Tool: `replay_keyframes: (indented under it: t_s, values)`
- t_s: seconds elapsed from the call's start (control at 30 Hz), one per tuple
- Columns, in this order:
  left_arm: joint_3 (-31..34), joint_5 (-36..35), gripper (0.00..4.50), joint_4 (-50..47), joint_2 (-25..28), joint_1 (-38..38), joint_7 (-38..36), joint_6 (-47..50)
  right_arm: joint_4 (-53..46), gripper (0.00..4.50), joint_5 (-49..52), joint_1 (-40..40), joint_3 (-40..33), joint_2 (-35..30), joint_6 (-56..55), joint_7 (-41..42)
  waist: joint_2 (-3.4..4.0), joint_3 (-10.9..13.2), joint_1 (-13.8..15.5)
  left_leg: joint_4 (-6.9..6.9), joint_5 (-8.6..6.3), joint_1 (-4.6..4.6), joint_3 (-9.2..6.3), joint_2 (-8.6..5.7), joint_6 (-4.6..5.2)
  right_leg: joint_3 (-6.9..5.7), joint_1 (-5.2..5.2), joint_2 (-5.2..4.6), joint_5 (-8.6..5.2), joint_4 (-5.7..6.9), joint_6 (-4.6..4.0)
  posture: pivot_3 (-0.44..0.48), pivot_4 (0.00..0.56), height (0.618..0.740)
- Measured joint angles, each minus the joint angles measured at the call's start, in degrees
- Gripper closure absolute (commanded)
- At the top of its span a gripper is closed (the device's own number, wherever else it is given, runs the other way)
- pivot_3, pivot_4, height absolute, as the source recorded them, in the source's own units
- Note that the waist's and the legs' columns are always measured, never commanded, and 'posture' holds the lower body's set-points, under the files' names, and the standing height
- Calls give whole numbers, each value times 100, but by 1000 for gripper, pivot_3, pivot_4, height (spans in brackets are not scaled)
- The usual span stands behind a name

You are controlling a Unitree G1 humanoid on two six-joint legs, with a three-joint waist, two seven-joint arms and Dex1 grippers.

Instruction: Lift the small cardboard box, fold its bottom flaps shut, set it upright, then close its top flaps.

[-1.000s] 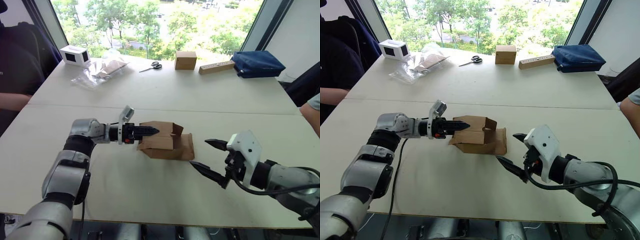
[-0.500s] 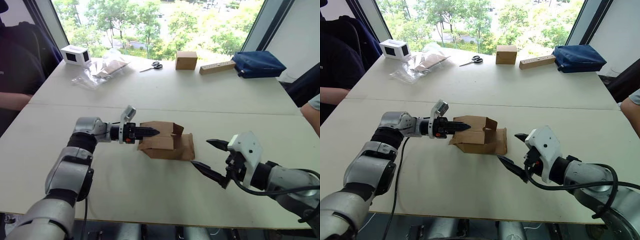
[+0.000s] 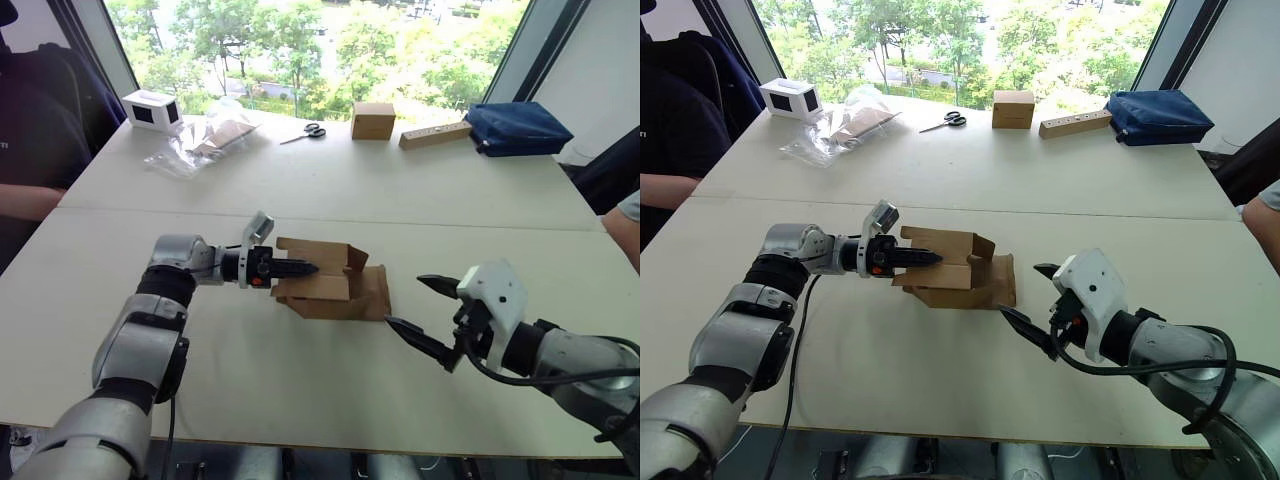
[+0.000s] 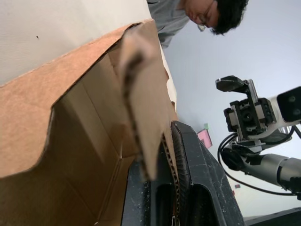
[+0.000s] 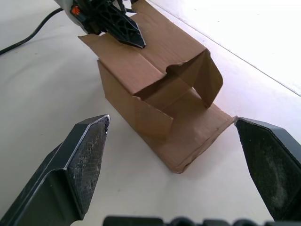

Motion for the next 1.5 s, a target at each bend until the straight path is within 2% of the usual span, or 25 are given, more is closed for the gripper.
replay_keyframes:
  t_s: [0.13,0.2,0.3,0.47,0.57,0.67,0.77,0.9,1.13,1.5]
  values:
    - [70,12,4478,-43,-42,20,14,-125,63,0,43,5,-57,235,-93,-31,0,0,1,0,0,0,-1,0,0,0,0,0,1,0,2,0,150,740]
    - [227,-9,4478,-206,-10,42,9,-301,258,0,281,-70,-259,632,-194,-213,-1,0,0,2,0,-1,-1,2,0,0,0,0,5,1,8,0,150,740]
    - [511,-144,4478,-783,236,9,-63,-595,632,0,875,-439,-649,1094,-362,-643,-1,0,-26,4,0,-1,1,5,-1,1,-2,-1,6,5,8,0,150,740]
    - [734,-175,4478,-1875,569,-267,-92,-1121,1153,0,1883,-1202,-965,1482,-632,-1426,5,-2,-8,3,0,-1,-1,5,-1,0,-3,-4,6,11,8,0,150,740]
    - [739,-174,4500,-2188,660,-320,-91,-1322,1449,766,2282,-1738,-913,1582,-733,-1729,4,-1,-15,5,0,-1,2,3,-1,1,-3,-7,6,12,7,0,150,740]
    - [722,-157,4500,-2562,742,-542,-93,-1717,1837,1793,2588,-2747,-593,1762,-903,-1900,7,1,-50,10,0,-3,1,5,0,1,-6,-1,7,20,9,0,150,740]
    - [724,-153,4500,-2689,790,-799,-98,-2018,2166,2924,2521,-3259,-384,1761,-942,-1933,8,0,-42,7,-1,-3,1,5,2,0,-6,2,8,16,11,0,150,740]
    - [723,-152,4500,-2684,796,-870,-101,-2209,2530,4422,2265,-3511,-165,1756,-956,-1877,8,0,-45,8,-3,-7,6,2,6,1,-6,0,9,10,14,0,150,740]
    - [718,-150,4500,-2645,797,-882,-146,-2428,2790,4472,1931,-3855,204,1861,-954,-1712,8,0,-88,8,-3,-7,4,3,6,0,-6,1,9,13,14,0,150,740]
    - [720,-173,4500,-2699,688,-882,-190,-2413,2804,4472,1629,-3866,593,1976,-883,-1372,8,0,-146,9,-3,-7,4,5,6,1,-7,2,10,15,16,0,150,740]
